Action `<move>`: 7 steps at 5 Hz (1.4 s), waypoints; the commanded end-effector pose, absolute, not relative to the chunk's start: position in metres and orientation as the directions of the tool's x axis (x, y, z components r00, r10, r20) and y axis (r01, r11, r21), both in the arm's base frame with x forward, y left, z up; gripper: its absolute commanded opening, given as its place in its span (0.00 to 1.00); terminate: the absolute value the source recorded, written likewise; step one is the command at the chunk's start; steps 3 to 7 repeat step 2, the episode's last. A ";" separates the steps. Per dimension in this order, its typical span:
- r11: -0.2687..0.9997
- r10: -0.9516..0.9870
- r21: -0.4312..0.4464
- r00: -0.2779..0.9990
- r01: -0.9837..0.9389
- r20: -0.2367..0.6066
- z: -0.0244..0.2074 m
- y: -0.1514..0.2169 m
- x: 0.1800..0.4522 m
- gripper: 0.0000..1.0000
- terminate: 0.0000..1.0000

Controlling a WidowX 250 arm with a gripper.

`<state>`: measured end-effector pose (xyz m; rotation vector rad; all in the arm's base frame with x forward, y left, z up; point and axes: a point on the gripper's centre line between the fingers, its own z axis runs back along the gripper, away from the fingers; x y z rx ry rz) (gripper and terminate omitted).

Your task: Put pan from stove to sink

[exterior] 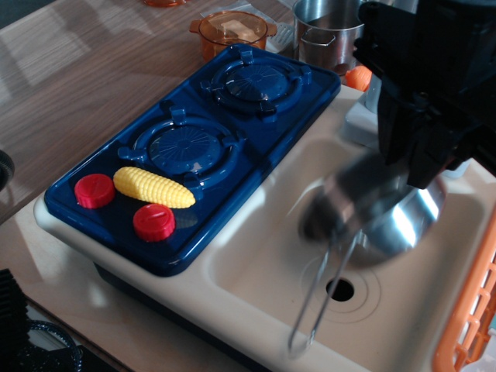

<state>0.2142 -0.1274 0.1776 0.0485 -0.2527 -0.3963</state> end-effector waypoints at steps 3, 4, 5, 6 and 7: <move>0.924 -0.382 0.090 0.886 0.372 0.264 0.185 -0.129 0.215 1.00 1.00; 0.924 -0.382 0.090 0.886 0.372 0.264 0.185 -0.129 0.215 1.00 1.00; 0.924 -0.382 0.090 0.886 0.372 0.264 0.185 -0.129 0.215 1.00 1.00; 0.924 -0.382 0.090 0.886 0.372 0.264 0.185 -0.129 0.215 1.00 1.00; 0.924 -0.382 0.090 0.886 0.372 0.264 0.185 -0.129 0.215 1.00 1.00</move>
